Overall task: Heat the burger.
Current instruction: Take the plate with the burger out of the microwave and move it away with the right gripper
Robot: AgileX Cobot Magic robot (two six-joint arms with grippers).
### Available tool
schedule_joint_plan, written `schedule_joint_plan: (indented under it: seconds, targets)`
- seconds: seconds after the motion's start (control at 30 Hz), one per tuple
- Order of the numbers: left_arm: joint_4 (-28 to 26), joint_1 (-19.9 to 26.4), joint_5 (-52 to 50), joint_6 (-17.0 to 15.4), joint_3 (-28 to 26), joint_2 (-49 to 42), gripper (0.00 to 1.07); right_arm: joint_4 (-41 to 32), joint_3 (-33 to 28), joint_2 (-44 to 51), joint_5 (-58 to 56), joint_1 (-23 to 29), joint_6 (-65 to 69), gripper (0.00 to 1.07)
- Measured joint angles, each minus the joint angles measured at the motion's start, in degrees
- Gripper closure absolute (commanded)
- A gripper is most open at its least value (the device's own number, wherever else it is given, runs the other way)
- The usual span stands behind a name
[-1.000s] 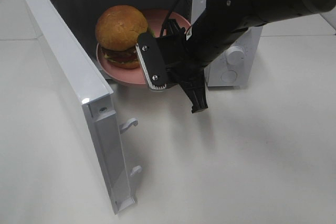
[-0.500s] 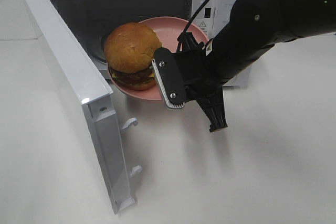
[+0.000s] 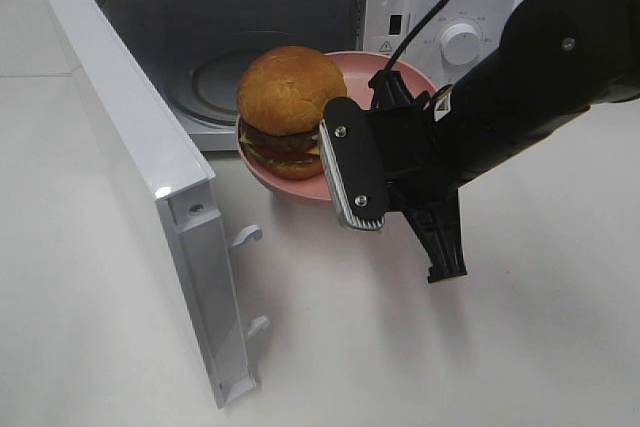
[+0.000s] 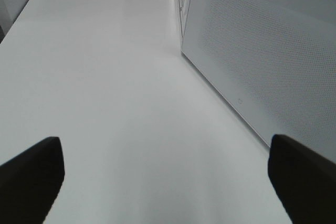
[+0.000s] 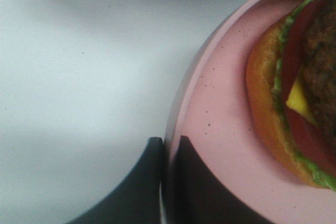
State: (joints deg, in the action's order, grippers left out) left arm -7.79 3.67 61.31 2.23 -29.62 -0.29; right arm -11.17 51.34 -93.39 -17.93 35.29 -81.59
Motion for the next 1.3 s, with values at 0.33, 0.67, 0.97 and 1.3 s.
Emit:
schedule_joint_plan:
  seconds: [0.33, 0.67, 0.97, 1.3]
  targets:
    - [0.0, 0.0, 0.0, 0.0, 0.0, 0.0, 0.09, -1.8, -6.6, 6.4, 1.8, 0.6, 1.1, 1.07]
    - [0.0, 0.0, 0.0, 0.0, 0.0, 0.0, 0.09, -3.2, -14.0, 12.3, 5.1, 3.8, 3.7, 1.07]
    - [0.0, 0.0, 0.0, 0.0, 0.0, 0.0, 0.09, -3.3, -21.2, 19.5, 5.4, 4.2, 8.7, 1.07]
    - [0.0, 0.0, 0.0, 0.0, 0.0, 0.0, 0.09, -1.2, -26.6, 27.6, 5.0, 4.2, 14.4, 1.07]
